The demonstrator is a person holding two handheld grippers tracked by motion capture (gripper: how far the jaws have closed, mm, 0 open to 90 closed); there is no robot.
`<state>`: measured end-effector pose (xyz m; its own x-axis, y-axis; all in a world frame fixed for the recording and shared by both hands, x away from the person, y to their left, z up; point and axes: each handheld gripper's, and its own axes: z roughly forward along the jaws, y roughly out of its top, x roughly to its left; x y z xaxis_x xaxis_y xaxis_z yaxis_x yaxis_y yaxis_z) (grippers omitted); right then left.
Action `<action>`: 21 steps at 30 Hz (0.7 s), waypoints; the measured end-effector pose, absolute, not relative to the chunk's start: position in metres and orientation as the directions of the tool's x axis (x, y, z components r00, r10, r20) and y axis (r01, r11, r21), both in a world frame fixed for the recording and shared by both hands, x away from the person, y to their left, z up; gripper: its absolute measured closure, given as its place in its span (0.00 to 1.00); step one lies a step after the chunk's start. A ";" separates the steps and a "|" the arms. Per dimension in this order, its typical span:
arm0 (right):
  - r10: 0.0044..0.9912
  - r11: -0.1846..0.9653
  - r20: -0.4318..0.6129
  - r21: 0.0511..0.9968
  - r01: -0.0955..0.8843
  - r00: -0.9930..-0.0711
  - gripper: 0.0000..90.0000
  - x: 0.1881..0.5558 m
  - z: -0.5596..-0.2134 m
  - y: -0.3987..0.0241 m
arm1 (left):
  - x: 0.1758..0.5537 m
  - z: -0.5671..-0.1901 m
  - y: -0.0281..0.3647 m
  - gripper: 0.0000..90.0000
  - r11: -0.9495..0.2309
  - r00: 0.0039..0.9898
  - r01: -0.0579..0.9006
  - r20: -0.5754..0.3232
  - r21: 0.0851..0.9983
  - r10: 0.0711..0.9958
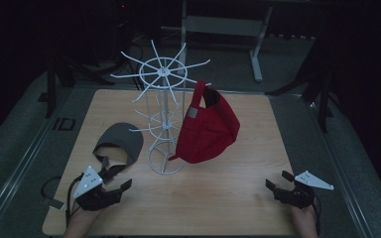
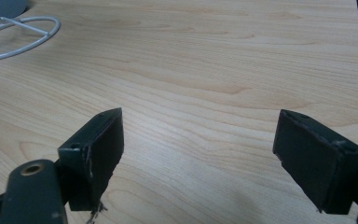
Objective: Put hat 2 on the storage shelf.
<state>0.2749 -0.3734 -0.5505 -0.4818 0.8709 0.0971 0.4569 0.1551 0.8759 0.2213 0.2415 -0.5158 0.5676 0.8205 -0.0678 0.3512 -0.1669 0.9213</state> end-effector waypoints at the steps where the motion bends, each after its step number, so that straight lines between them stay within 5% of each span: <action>1: 0.871 0.155 0.097 0.876 0.457 -0.481 0.18 0.275 -0.551 -0.373 | 0.222 -0.516 0.245 0.39 -0.166 0.554 0.357 -0.065 0.919 0.830; 21: 0.871 0.155 0.096 0.877 0.454 -0.483 0.18 0.275 -0.551 -0.373 | 0.264 -0.557 0.276 0.39 -0.116 0.315 0.546 -0.075 0.830 0.946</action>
<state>0.2754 -0.3733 -0.5506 -0.4826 0.8706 0.0959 0.4541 0.1551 0.8773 0.2645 0.2759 -0.5569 0.3153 0.9460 -0.0753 0.5455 -0.1157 0.8301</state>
